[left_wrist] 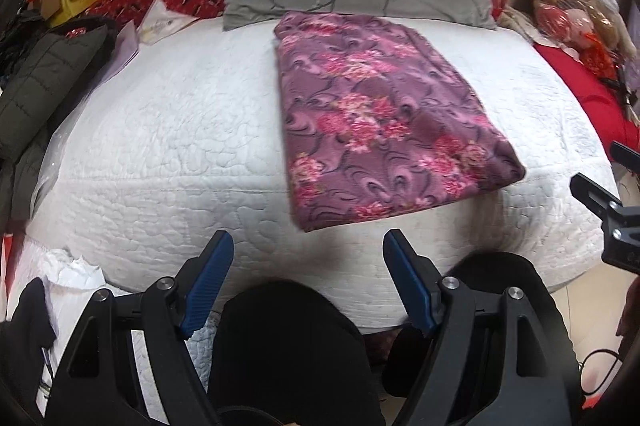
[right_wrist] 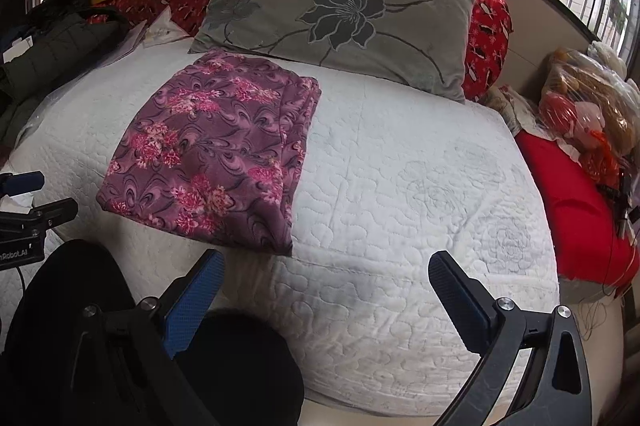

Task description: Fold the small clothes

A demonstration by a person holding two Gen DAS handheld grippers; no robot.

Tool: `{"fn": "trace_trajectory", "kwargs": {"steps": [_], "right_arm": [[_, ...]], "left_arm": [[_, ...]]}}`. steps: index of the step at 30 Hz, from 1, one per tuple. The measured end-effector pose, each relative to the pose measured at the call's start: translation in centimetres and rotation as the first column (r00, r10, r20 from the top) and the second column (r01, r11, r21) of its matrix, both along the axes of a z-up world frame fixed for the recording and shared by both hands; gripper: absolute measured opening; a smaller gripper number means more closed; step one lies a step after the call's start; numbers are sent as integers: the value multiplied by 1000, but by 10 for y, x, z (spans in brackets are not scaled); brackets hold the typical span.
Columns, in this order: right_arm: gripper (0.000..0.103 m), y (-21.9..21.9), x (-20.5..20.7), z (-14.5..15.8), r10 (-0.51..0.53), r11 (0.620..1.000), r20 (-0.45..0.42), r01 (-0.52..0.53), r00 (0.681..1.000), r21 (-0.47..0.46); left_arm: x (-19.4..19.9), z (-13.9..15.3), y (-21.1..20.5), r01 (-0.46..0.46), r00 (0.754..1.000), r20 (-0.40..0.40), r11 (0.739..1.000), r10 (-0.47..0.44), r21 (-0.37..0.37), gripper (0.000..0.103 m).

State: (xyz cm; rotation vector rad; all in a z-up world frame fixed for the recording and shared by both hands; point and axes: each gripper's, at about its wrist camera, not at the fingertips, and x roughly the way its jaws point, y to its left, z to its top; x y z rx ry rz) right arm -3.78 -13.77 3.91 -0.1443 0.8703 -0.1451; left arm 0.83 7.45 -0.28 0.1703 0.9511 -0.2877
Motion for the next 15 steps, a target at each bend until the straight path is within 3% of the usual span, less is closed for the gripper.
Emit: {"fn": "trace_trajectory", "kwargs": {"steps": [15], "right_arm": [[102,-9,-4,2,-35,998,2,35,999,56]], "left_arm": [[-10,4,-10,13,1000,-4,1000,-13,-2,77]]}}
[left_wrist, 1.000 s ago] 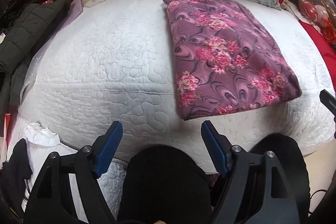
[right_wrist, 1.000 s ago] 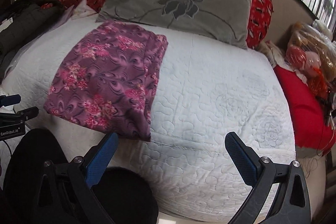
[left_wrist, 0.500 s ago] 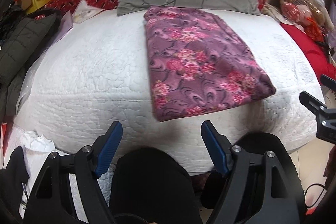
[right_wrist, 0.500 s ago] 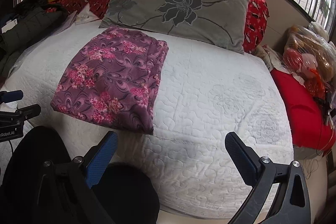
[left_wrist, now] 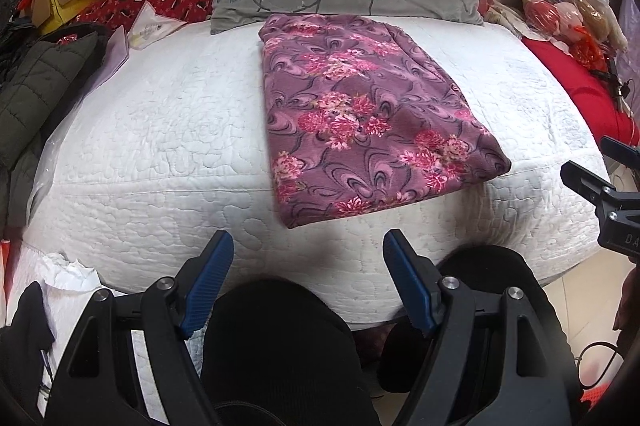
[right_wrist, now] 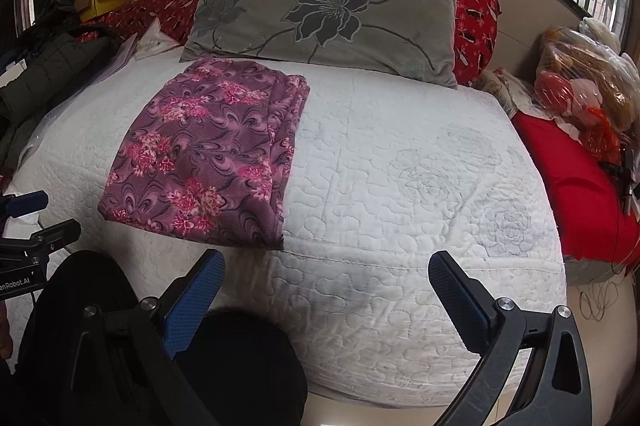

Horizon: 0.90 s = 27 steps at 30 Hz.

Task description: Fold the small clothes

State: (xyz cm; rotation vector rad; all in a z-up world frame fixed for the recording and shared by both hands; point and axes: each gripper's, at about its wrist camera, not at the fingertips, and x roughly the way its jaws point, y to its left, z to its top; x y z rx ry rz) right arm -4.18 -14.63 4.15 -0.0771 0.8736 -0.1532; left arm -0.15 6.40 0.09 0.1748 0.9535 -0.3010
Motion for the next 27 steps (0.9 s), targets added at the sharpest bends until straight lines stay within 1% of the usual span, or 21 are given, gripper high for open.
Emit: {"fn": "trace_trajectory", "kwargs": {"steps": [8,17,27], "right_arm": [[102,7,3,-4,15,1000,-10,-15,1000,3],[102,5,6,-6,11,1000,-19,-11,1000,9],[102,8,7,-6,17,1000,-23,-17,1000,8]], "left_arm": [[3,-4,4,-11,1000,-16,1000,11,4,77],[7,-8,6,-20,999,-38,1000,20,5,77],[7,-9,5,-22,999,-45,1000,22,3,77]]}}
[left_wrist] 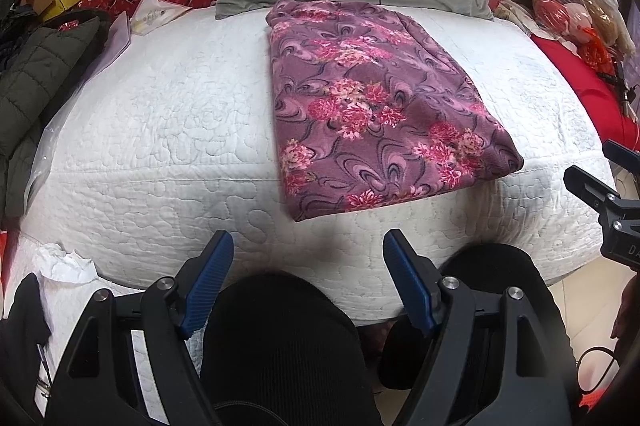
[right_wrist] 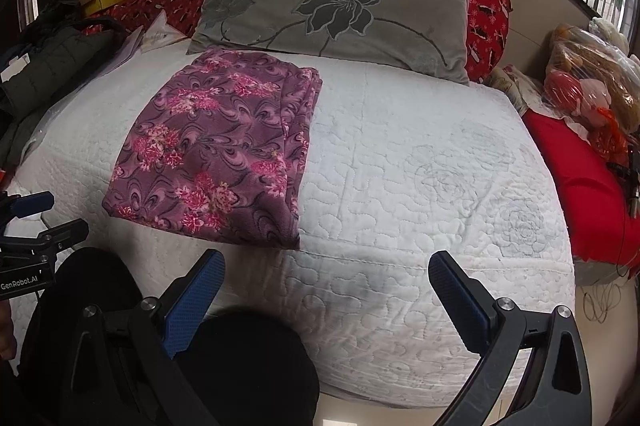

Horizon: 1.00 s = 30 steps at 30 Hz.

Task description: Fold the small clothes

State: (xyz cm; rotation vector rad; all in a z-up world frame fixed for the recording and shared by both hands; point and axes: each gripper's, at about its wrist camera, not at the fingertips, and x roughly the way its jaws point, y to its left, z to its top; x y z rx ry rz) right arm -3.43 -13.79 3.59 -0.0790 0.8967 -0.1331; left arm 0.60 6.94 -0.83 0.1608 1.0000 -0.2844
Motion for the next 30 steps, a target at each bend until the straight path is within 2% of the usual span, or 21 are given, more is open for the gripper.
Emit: {"fn": "trace_trajectory", "kwargs": {"steps": [15,24,30], "right_arm": [[102,6,2,2,14,1000,3,-14,1000,2],[102,8,-8,9,7,999,48,-9,999,36],[102,13,-19,14,28,1000,82,-28,996,-1]], "left_arm": [[-4,1,8,-17,1000,3,1000,17,6,77],[-13,11,11,-19,999,32,1000,19,-2,77],[-18,16,8,-10,999,52,1000,10,-3,77]]}}
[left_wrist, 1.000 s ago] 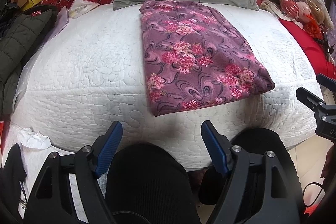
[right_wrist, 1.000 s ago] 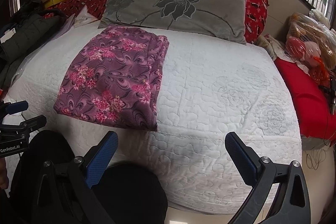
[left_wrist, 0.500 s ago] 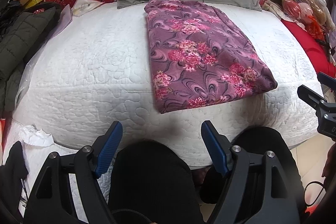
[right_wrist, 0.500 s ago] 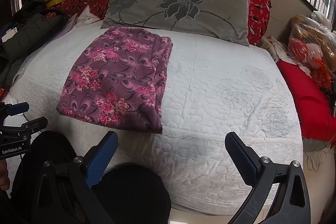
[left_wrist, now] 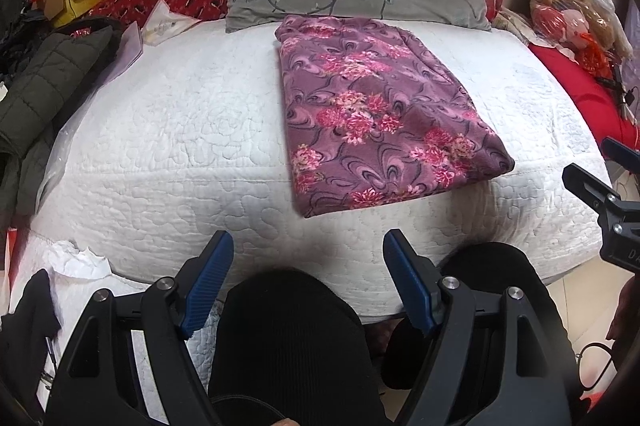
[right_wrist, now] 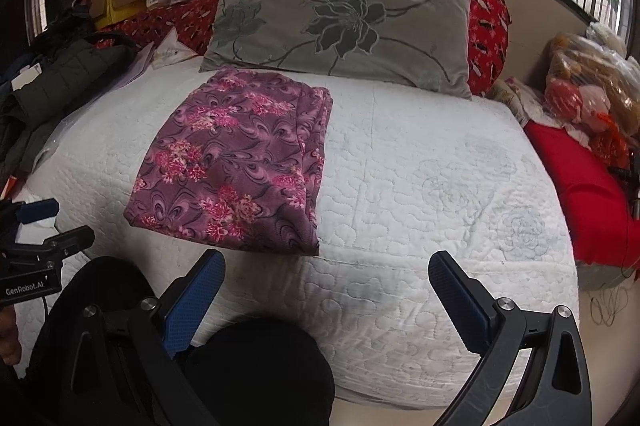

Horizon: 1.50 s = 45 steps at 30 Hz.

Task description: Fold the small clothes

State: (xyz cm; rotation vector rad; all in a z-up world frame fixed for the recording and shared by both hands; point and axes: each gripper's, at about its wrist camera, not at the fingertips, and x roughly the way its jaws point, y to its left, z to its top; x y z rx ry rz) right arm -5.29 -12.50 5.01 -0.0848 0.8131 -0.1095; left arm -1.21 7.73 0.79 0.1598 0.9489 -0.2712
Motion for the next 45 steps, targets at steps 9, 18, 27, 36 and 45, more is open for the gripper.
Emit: {"fn": "trace_trajectory", "kwargs": {"steps": [9,18,27,36,45], "right_arm": [[102,0,-4,6,0,1000,24,0,1000,-1],[102,-6,-10,13,-20,1000,44,20,999,9],[102,-15,-14,13,-44,998,41,42,998,52],[102,-23,-15,12,-66,995,35,64,997,76],[102,-28,-14,12,-83,992,32,79,996,101]], "left_arm": [[-6,4,-10,15,1000,13,1000,-15,14,77],[-9,12,-18,14,1000,22,1000,-13,-8,77],[-14,16,-25,21,999,27,1000,-21,-20,77],[-18,18,-35,25,1000,3,999,-25,-48,77],[-19,20,-40,17,1000,-3,998,-17,-58,77]]}}
